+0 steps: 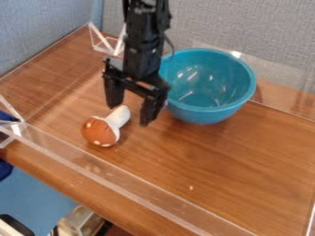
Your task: Put the mushroom in the blue bowl
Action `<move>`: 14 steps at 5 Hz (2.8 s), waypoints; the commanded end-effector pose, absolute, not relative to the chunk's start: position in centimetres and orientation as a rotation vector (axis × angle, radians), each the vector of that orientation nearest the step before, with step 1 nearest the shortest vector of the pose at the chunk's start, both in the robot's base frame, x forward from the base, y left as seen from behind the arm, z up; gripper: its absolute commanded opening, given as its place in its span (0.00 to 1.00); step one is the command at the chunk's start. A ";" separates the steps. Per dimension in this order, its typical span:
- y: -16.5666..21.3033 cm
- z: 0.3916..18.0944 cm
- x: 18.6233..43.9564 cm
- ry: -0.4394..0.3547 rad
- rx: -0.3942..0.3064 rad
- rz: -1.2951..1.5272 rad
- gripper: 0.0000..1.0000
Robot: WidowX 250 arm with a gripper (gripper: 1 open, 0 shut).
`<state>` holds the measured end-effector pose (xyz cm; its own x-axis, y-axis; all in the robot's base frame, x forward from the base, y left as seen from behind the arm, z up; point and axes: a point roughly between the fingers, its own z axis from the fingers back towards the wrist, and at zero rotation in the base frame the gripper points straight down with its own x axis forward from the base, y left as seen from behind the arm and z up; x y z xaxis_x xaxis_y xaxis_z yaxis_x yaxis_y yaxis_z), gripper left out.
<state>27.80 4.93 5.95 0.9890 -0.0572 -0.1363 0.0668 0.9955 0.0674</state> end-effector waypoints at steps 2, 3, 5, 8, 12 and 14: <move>6.9 5.2 28.4 0.098 0.099 -0.065 1.00; 7.6 4.5 28.6 0.100 0.105 -0.061 1.00; 8.6 3.5 28.8 0.104 0.105 -0.052 1.00; 9.0 3.3 28.9 0.092 0.085 -0.060 0.00; 9.0 3.8 29.2 0.069 0.068 -0.079 0.00; 8.9 4.2 29.4 0.057 0.065 -0.085 0.00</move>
<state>28.44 8.20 2.47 0.9888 -0.0887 -0.1201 0.0942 0.9947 0.0406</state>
